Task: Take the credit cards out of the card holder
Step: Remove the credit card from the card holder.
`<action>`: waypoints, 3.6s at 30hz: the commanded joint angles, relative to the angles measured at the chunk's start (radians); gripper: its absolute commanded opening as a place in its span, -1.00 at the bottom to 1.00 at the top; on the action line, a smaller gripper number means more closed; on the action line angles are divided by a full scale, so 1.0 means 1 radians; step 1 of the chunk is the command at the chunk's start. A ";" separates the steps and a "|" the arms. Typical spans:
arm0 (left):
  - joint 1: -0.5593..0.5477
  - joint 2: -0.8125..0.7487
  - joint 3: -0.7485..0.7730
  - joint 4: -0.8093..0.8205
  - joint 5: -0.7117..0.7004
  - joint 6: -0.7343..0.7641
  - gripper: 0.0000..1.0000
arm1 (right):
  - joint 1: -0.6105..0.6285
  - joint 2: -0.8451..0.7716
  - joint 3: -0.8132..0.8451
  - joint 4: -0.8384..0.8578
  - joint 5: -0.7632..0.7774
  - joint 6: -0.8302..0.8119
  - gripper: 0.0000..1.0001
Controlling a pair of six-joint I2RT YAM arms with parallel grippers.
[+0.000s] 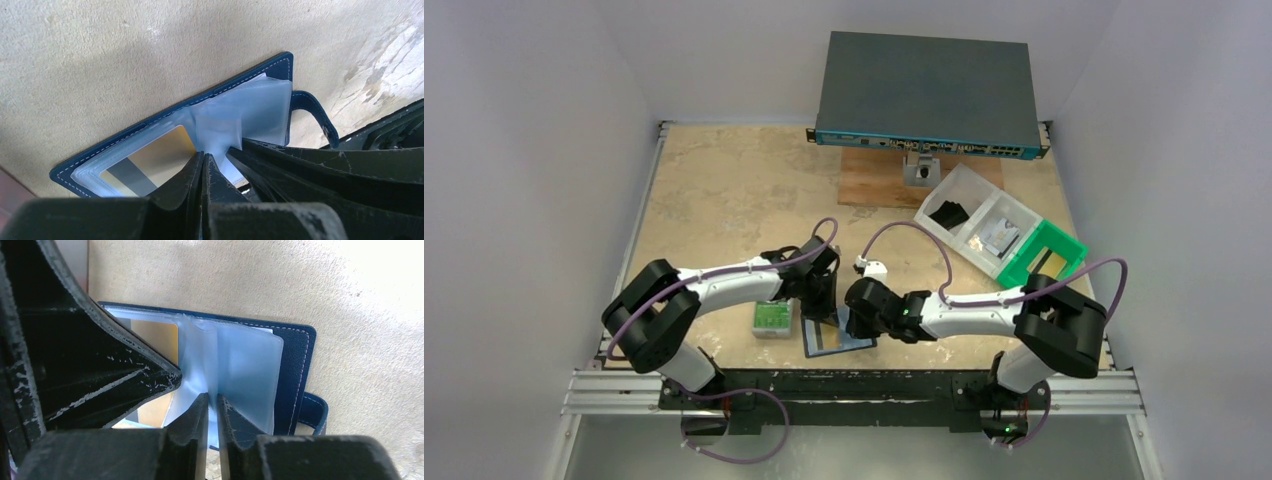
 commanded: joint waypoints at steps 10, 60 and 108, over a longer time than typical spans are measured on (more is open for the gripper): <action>0.000 -0.116 0.018 -0.115 -0.080 0.040 -1.00 | -0.017 0.023 -0.098 0.084 -0.075 0.074 -0.95; -0.053 0.002 0.139 -0.027 0.006 -0.003 -0.93 | -0.055 -0.387 -0.046 -0.116 0.000 0.024 -0.10; 0.033 -0.084 -0.112 -0.053 -0.085 0.003 -1.00 | -0.145 0.012 -0.216 0.458 -0.400 0.096 -0.22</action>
